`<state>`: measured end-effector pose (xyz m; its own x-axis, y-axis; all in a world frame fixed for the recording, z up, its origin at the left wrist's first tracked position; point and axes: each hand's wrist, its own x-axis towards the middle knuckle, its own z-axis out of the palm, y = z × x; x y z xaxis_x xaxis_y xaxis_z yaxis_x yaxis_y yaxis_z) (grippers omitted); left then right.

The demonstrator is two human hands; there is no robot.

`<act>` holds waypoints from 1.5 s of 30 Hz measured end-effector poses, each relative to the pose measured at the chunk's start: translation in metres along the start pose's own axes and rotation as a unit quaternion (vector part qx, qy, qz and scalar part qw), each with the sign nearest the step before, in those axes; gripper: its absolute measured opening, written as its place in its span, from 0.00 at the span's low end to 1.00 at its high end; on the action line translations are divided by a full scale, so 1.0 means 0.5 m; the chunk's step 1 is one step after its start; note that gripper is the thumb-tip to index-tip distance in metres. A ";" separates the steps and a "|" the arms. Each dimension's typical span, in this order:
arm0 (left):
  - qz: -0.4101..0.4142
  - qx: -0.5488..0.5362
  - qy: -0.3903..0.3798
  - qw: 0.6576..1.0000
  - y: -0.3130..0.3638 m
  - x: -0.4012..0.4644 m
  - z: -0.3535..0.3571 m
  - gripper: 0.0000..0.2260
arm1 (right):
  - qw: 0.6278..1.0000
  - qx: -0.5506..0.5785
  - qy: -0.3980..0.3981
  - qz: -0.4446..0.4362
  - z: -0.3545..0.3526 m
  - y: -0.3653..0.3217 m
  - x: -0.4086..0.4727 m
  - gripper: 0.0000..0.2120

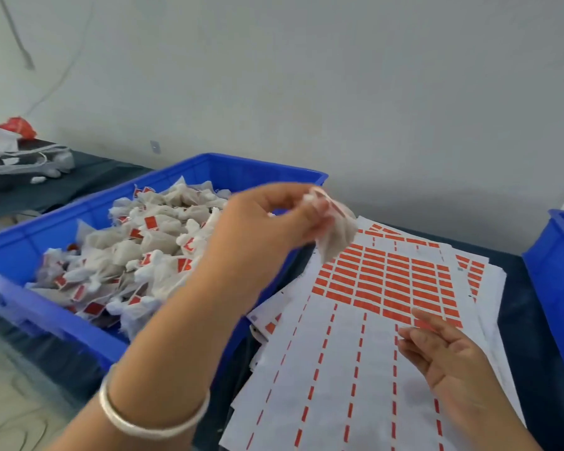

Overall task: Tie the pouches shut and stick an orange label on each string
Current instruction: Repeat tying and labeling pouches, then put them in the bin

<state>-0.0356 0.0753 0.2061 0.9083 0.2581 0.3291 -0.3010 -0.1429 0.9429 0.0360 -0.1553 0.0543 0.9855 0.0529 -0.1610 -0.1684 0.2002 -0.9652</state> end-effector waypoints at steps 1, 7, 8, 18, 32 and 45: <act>0.020 -0.007 0.021 1.000 0.010 0.005 -0.028 0.03 | 1.000 -0.011 -0.003 0.002 0.003 0.003 0.001 0.17; 0.059 0.142 0.174 0.973 0.009 0.059 -0.204 0.07 | 0.997 -0.068 -0.013 0.037 0.005 0.025 0.010 0.10; 0.047 0.190 0.190 0.962 -0.002 0.070 -0.228 0.08 | 0.996 -0.077 -0.014 0.045 0.004 0.027 0.011 0.10; -0.187 0.383 0.080 0.901 -0.125 0.111 -0.277 0.09 | 0.978 -0.208 -0.001 0.016 0.006 0.038 0.009 0.11; 0.039 0.318 -0.164 0.933 -0.031 -0.027 -0.002 0.06 | 0.935 -0.349 -0.035 -0.045 0.055 -0.004 -0.071 0.11; -0.039 0.493 -0.322 0.807 -0.303 -0.077 0.262 0.22 | 0.834 -0.481 0.252 -0.095 -0.287 -0.320 -0.193 0.16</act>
<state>0.0132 -0.0381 0.0438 0.9713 -0.2019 -0.1254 -0.1463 -0.9236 0.3544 -0.0294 -0.3328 0.1948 0.9162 -0.3575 0.1809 -0.1547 -0.7321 -0.6634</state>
